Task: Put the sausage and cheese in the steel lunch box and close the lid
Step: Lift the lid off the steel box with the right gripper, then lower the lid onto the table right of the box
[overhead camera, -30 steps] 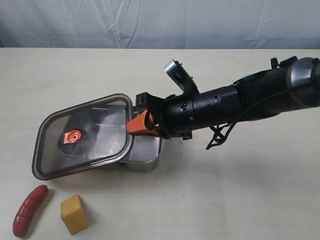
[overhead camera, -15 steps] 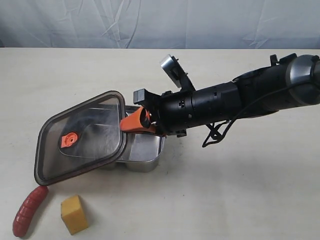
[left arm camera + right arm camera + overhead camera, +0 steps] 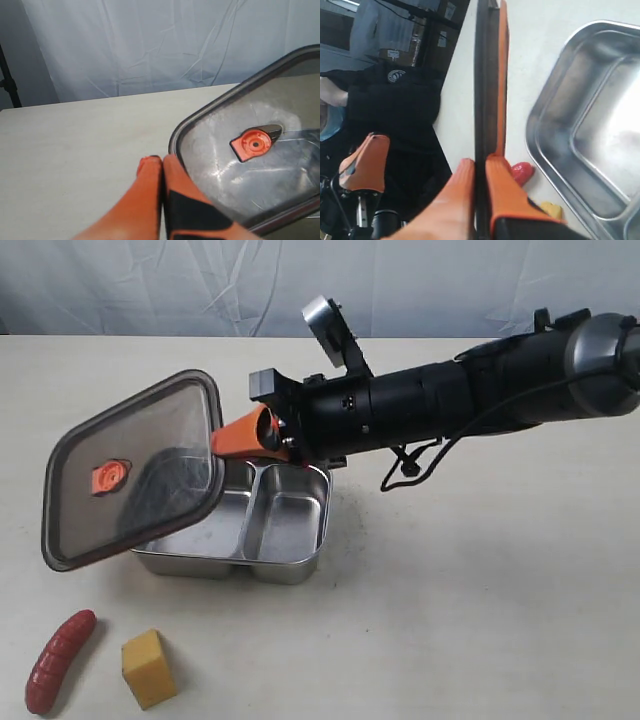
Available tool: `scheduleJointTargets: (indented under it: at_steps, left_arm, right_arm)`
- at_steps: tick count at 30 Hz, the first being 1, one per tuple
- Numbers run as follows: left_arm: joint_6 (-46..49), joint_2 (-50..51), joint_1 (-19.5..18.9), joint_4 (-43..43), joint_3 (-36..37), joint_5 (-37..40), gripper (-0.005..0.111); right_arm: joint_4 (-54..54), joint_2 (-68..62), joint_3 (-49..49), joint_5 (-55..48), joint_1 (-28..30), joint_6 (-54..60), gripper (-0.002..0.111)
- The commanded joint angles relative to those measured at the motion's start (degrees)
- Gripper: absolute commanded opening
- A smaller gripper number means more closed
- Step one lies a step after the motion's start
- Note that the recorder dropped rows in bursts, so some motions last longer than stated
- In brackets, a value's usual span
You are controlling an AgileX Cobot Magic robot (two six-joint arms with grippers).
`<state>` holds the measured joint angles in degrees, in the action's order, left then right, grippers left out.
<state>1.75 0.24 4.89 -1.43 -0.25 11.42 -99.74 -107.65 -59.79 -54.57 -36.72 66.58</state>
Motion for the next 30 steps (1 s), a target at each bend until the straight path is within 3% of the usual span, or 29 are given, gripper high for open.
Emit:
scheduleJointTargets:
  at_steps: [1,7,9,11,14,19,26,30]
  left_arm:
    - [0.00,-0.24,0.40,-0.24,0.25,-0.40,0.000]
    - [0.00,-0.24,0.40,-0.24,0.25,-0.40,0.000]
    - [0.00,-0.24,0.40,-0.24,0.25,-0.40,0.000]
    - [0.00,-0.24,0.40,-0.24,0.25,-0.40,0.000]
    - [0.00,-0.24,0.40,-0.24,0.25,-0.40,0.000]
    - [0.00,-0.24,0.40,-0.24,0.25,-0.40,0.000]
    - [0.00,-0.24,0.40,-0.24,0.25,-0.40,0.000]
    - [0.00,-0.24,0.40,-0.24,0.25,-0.40,0.000]
  right_arm:
    - [-0.20,0.08,-4.12,-2.34,0.29,0.71,-0.001]
    - [2.11,6.09,-11.46,5.48,9.58,0.93,-0.001]
    - [12.93,10.85,-12.85,12.52,12.95,0.25,-0.001]
    - [35.46,17.09,-13.00,21.05,14.72,-7.72,-0.001]
    - [60.89,21.21,-13.00,22.00,14.72,-20.45,-0.001]
    - [90.26,24.38,-13.00,12.72,13.94,-36.51,-0.001]
    - [108.12,23.62,-12.63,3.03,7.08,-37.24,-0.001]
    - [111.99,22.46,-10.61,0.32,2.75,-38.24,-0.001]
